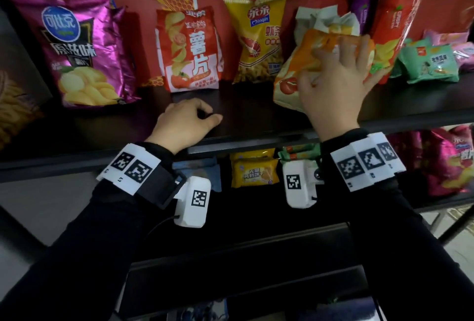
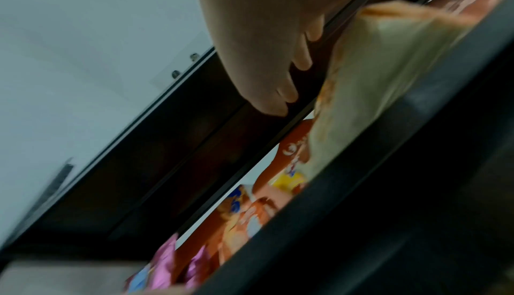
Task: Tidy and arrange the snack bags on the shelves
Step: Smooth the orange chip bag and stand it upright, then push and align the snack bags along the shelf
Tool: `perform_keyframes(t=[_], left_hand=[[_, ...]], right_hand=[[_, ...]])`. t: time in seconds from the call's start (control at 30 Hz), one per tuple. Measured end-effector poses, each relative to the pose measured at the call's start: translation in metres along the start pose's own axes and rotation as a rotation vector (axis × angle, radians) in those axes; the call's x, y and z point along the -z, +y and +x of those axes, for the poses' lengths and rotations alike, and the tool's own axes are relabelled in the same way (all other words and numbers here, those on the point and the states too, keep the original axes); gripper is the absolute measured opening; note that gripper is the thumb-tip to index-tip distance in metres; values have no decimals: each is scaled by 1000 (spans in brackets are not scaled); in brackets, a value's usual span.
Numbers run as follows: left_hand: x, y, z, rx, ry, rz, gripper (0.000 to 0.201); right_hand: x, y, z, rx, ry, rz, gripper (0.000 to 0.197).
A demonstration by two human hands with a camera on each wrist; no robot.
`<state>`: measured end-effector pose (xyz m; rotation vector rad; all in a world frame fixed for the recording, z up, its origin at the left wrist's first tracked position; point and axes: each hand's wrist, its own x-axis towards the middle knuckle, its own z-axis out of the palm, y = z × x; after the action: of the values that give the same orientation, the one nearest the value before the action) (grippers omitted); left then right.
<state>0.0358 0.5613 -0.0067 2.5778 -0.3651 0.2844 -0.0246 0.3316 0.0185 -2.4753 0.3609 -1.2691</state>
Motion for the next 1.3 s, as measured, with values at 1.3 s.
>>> perform_keyframes(t=[1.3], left_hand=[[50, -7, 2, -87, 295, -1022, 23]], right_hand=[[-53, -71, -10, -140, -747, 996, 62]])
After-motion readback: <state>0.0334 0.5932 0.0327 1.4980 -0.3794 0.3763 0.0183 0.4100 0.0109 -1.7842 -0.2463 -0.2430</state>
